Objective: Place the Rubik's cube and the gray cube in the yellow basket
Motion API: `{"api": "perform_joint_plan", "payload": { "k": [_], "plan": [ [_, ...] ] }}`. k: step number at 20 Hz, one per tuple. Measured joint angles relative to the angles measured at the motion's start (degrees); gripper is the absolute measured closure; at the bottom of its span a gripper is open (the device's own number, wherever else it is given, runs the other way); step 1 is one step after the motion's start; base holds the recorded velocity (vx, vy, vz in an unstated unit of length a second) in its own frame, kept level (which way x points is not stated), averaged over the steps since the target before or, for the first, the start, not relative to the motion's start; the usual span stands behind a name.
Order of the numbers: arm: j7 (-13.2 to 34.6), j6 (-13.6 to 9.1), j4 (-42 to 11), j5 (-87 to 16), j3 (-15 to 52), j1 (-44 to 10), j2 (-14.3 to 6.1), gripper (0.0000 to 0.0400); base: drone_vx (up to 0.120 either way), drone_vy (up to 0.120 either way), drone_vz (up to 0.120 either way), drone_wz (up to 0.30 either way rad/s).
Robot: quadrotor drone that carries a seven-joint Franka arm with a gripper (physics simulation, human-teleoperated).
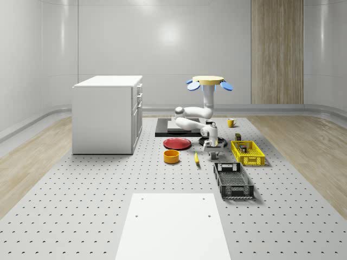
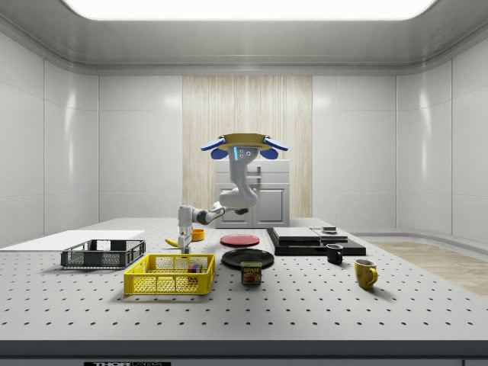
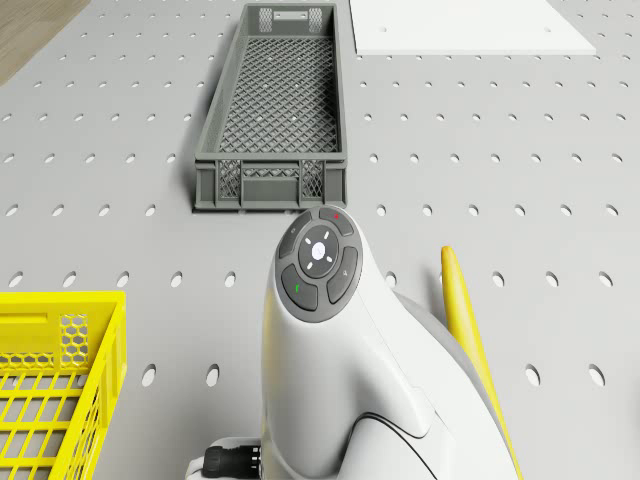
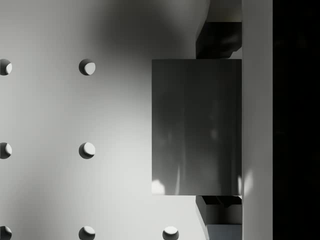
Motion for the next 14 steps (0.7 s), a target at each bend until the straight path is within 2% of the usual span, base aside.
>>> {"api": "perform_joint_plan", "payload": {
  "k": [5, 14],
  "plan": [
    [-0.03, -0.03, 0.06, -0.21, -0.17, 0.0, 0.13, 0.013, 0.0, 0.0, 0.0, 0.0],
    [-0.12, -0.29, 0.0, -0.18, -0.05, 0.12, 0.33, 0.0147, 0.0, 0.0, 0.0, 0.0]
  ]
}}
